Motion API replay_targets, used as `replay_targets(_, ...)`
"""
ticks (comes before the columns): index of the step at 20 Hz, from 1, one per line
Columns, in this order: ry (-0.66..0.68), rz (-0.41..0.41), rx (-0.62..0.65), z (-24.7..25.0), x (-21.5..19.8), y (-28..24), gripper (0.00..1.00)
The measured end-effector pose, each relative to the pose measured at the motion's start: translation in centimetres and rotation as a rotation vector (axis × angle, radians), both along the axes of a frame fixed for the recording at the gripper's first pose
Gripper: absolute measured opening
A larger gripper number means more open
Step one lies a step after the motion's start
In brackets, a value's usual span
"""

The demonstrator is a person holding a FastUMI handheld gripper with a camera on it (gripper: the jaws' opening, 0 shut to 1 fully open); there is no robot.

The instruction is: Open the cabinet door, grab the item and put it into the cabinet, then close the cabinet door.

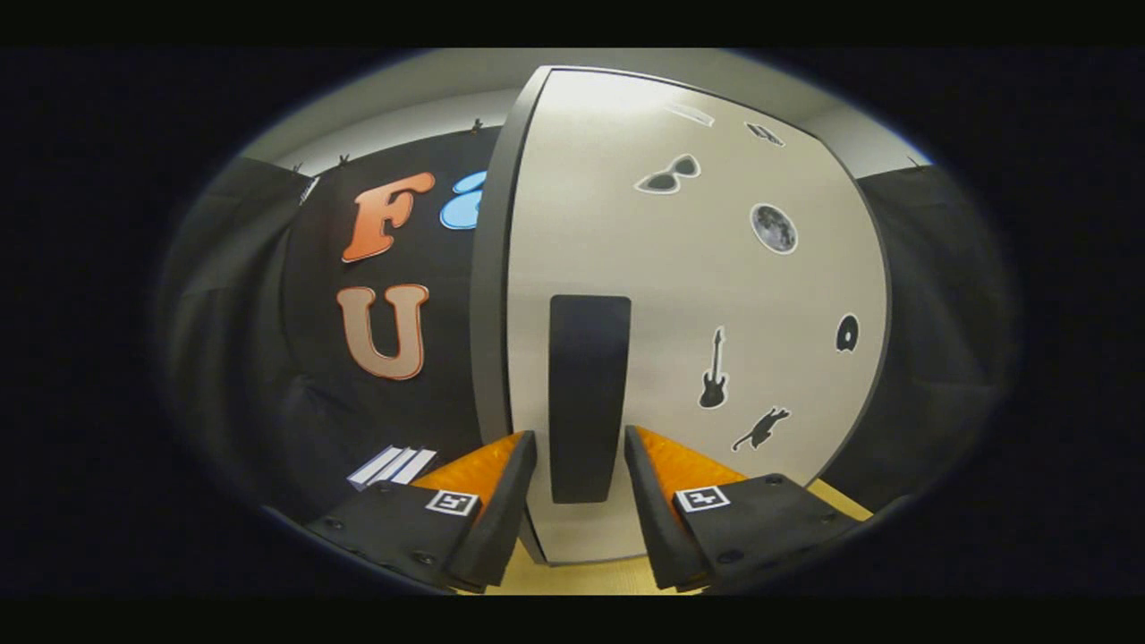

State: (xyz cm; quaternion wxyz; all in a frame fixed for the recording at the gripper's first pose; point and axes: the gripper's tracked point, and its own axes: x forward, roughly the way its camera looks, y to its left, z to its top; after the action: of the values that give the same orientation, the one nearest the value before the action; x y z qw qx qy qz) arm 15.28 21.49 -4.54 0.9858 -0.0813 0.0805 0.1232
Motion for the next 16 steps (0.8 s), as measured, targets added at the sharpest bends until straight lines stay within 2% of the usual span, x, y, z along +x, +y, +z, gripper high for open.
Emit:
replay_targets(1, 0.002, -0.004, -0.008, 0.3, -0.1, -0.1, 0.66)
replay_targets(7, 0.014, -0.004, 0.031, 0.0, -0.3, -0.2, 0.37)
replay_targets(12, 0.041, -0.002, 0.032, 0.0, -1.6, -0.9, 0.25)
replay_targets(16, 0.026, -0.015, 0.066, 0.8, -5.9, -4.0, 0.25)
